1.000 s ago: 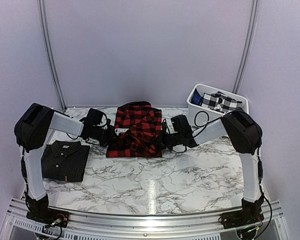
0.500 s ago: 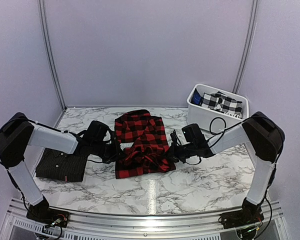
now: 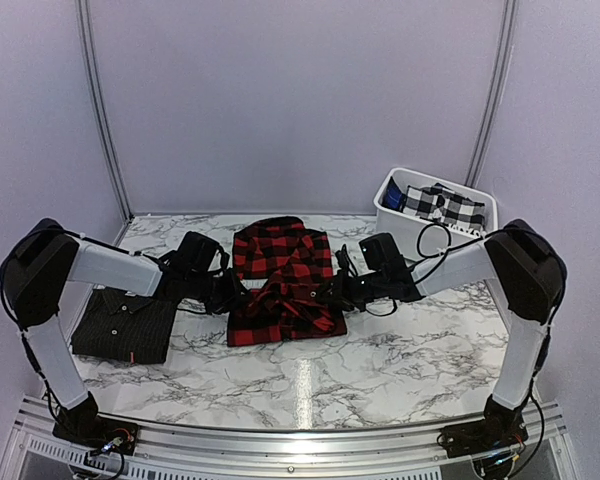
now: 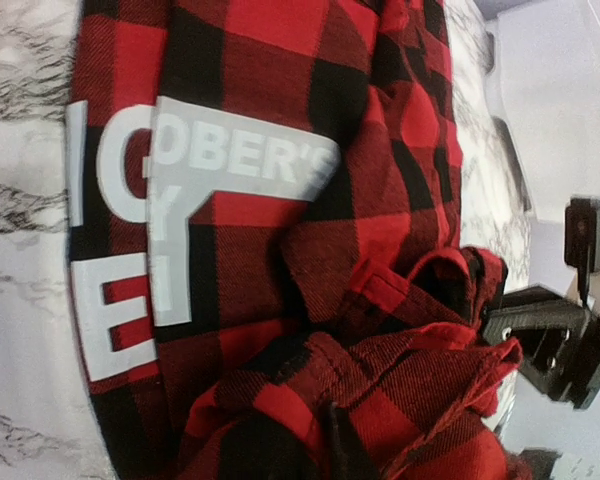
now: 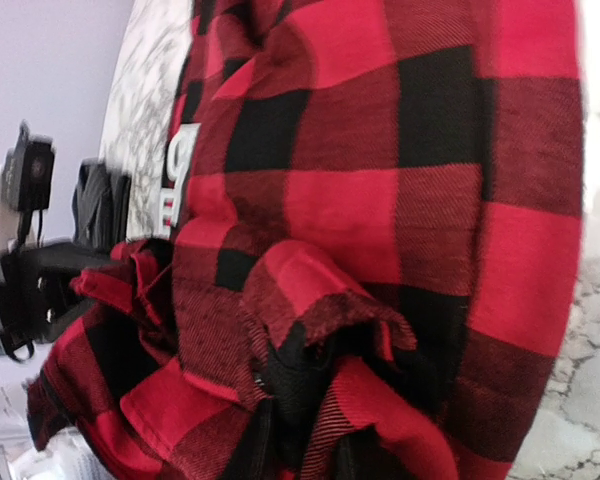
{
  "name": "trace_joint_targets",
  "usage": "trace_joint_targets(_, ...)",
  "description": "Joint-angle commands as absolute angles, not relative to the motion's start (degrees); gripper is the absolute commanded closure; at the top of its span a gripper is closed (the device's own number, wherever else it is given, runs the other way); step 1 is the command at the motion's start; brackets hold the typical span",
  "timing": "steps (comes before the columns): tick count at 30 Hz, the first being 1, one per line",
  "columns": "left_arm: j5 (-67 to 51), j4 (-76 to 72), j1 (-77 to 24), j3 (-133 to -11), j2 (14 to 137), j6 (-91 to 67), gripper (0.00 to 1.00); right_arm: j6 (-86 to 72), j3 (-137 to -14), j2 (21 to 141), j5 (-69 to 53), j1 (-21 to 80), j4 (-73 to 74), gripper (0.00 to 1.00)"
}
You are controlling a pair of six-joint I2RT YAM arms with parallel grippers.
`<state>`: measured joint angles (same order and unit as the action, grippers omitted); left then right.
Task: Fold and stack the long sleeve shirts
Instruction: Fold the rectangle-folded shirt at the center of the board.
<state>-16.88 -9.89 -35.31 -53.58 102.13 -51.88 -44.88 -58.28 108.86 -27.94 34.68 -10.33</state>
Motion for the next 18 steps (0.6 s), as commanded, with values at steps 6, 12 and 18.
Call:
trace_joint_targets(6, -15.30, -2.40, -31.71, -57.55, 99.40, -45.10, 0.43, -41.60, -58.68, 102.95, -23.54, 33.80, -6.18, 0.60)
trace_joint_targets(12, -16.51, -0.15, -30.16, -57.90, 96.57, -41.73, 0.27, -37.25, -57.30, 97.31, -19.37, 34.02, -2.19, 0.49)
trace_joint_targets(18, -17.36, 1.84, -30.06, -56.06, 94.01, -39.28, 0.27, -26.17, -56.55, 93.38, -8.96, 39.83, 4.95, 0.43)
